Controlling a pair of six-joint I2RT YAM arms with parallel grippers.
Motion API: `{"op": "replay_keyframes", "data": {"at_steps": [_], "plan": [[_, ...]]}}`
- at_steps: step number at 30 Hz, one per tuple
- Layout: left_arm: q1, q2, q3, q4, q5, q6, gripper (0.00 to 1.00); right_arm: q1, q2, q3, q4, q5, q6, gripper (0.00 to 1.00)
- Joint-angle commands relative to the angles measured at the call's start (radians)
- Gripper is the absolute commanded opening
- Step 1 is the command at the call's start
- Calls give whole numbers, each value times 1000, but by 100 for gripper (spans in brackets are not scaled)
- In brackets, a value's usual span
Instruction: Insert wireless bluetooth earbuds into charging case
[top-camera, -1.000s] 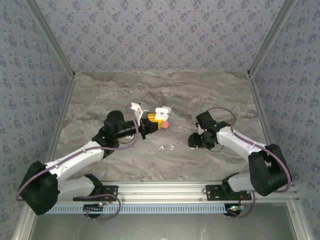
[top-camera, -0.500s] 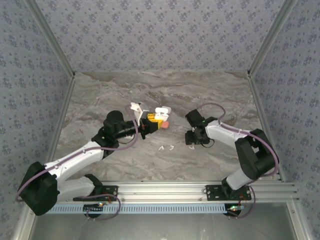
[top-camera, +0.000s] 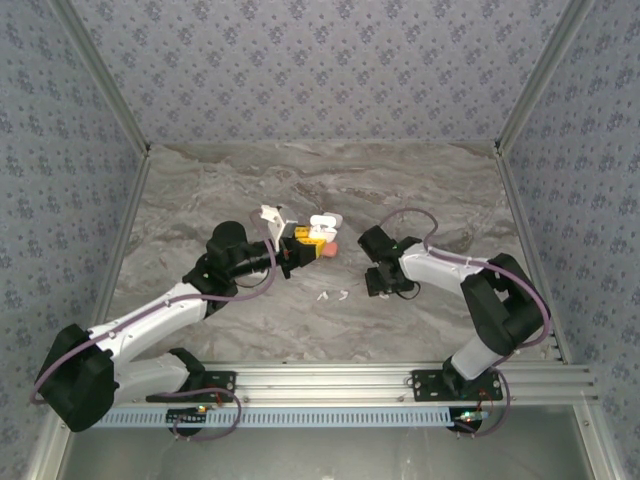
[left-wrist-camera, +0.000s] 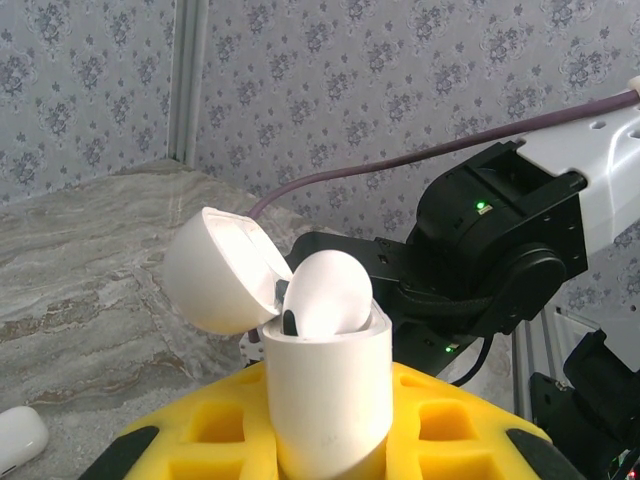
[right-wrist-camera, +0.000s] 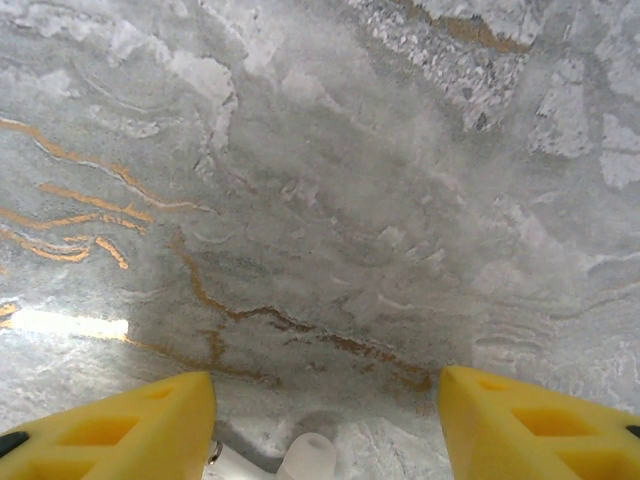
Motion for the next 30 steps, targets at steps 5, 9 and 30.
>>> {"op": "replay_keyframes", "data": {"at_steps": [5,9,30], "plan": [[-3,0,8,55,2,11,0,6,-49,-40,-98,25,49,62],[-4,12,15,61,6,7,0,0,-79,-59,-107,17,59,62],[-3,31,25,64,16,-5,0,-82,-209,-57,-53,-129,12,55]]}}
